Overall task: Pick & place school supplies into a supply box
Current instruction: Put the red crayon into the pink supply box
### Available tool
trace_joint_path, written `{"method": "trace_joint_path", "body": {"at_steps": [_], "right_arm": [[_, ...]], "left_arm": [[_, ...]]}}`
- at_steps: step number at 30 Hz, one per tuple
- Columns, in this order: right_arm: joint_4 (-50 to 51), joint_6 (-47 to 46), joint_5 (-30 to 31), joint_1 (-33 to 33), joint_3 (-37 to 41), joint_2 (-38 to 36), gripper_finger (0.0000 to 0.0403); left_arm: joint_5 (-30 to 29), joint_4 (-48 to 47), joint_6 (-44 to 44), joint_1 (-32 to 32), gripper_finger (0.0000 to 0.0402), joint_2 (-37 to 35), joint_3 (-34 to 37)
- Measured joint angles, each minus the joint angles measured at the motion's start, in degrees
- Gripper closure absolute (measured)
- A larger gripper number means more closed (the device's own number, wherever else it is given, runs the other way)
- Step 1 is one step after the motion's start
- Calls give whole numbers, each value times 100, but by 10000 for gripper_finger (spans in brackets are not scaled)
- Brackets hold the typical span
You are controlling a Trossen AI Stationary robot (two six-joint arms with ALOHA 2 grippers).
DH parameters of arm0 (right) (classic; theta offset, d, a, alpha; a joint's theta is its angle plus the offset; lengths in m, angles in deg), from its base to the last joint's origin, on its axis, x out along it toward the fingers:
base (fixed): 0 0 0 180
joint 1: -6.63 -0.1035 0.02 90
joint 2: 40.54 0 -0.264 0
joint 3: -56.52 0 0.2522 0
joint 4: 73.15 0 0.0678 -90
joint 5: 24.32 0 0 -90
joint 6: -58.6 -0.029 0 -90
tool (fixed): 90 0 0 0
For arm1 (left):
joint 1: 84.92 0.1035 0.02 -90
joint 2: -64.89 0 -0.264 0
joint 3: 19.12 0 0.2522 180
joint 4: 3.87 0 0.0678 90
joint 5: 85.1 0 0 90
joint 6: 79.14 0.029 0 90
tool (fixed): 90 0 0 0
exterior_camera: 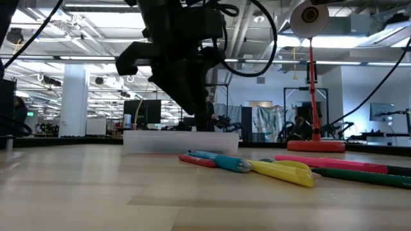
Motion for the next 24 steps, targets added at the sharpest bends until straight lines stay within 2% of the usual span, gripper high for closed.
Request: {"method": "trace_joint_path", "body": {"at_steps": [4,9,17,24], "right_arm": [[-85,-236,348,-361,171,164,317],[-464,-254,972,-834,423,382,317],[-509,-741,1715,-1355,445,928,317],[-507,-960,1903,-1469,452,1374,317]], "left_arm": [[227,705,-22,-140,285,0,421],[46,1339,26,-368,285,0,828],[35,1700,-200,-565,285,-2,1252],[40,1941,-365,-565,285,-2,1476]]}}
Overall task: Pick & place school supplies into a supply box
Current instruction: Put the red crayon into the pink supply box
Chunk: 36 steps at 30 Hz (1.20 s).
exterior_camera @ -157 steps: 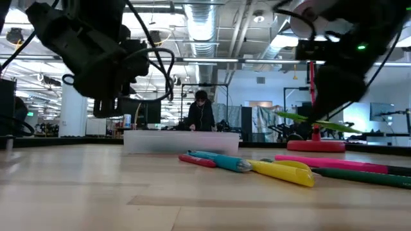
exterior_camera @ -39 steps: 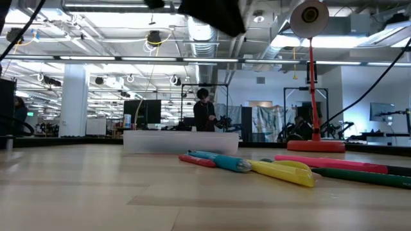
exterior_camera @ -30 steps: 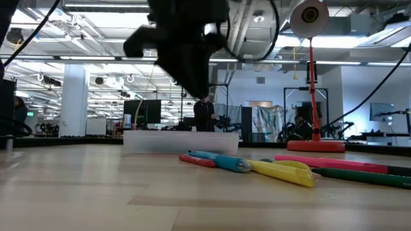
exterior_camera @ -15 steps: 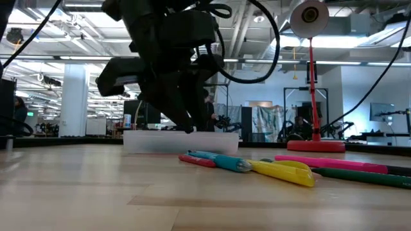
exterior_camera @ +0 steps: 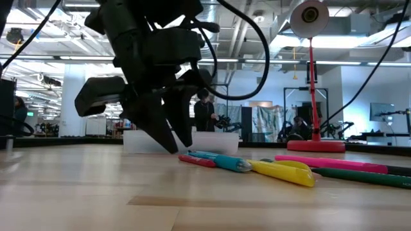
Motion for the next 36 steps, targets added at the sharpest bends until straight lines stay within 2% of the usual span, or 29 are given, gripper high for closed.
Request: {"method": "trace_joint_path", "body": {"at_steps": [3,13,21,36], "right_arm": [[-20,4,254,2,0,30,317],[-85,10,235,11,0,30,317],[-83,-18,214,11,0,30,317],[-81,-130,185,9,-2,28,317]], "left_arm": [[2,101,0,14,285,0,64],[39,493,3,166,285,-4,286],[776,594,0,425,285,-4,286],[990,567,63,506,285,-4,286]]}}
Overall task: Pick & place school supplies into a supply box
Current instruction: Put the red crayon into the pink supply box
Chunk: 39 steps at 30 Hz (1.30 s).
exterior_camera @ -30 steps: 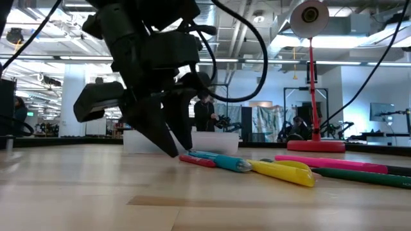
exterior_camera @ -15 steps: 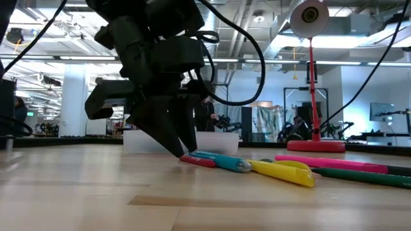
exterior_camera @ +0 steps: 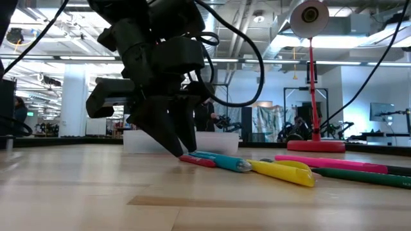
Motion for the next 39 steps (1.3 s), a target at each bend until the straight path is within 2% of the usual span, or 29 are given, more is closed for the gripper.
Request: {"method": "trace_joint_path", "body": {"at_steps": [18,24,32,35,39], "right_arm": [[4,-53,-10,0,-2,0,317],[7,-61,-11,0,-7,-2,317],[20,-61,-57,2,-7,-2,317],[22,-87,-104,2,-7,-2,317],[20,-94,-146,0,-7,-2,317]], "left_arm": [[119,-21,76,21,285,10,0],[253,244,98,72,285,350,-20],[273,122,83,132,287,406,-85],[253,-120,16,132,303,415,-170],[204,-325,-107,124,345,421,-201]]}}
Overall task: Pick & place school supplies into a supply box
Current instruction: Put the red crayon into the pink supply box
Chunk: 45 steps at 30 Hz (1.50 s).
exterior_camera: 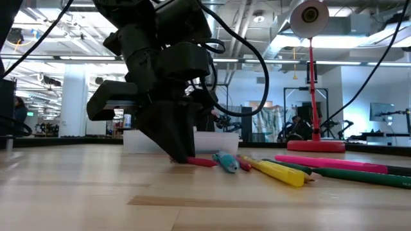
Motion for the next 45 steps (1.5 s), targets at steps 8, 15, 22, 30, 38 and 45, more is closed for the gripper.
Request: {"method": "trace_joint_path", "body": {"at_steps": [8,15,22,30,38,45], "right_arm": [[0,-7,-2,0,0,0,317],[-2,-7,-42,2,0,0,317],[-2,-7,-44,2,0,0,317],[-2,-9,-82,2,0,2,317],[-2,-11,-309,5,1,3,317],[-4,-11,-309,6,2,4,317]], "left_arm": [[-121,-582,-448,-28,385,-15,-27],[-225,-1106,-1212,-28,380,-56,-49],[-435,-1226,-1346,-121,387,-67,-60],[-868,-1968,-992,-344,389,-285,-219],[-2060,-2836,-1138,-554,390,-818,-363],[-2950,-2791,-1244,-560,390,-1083,-365]]}}
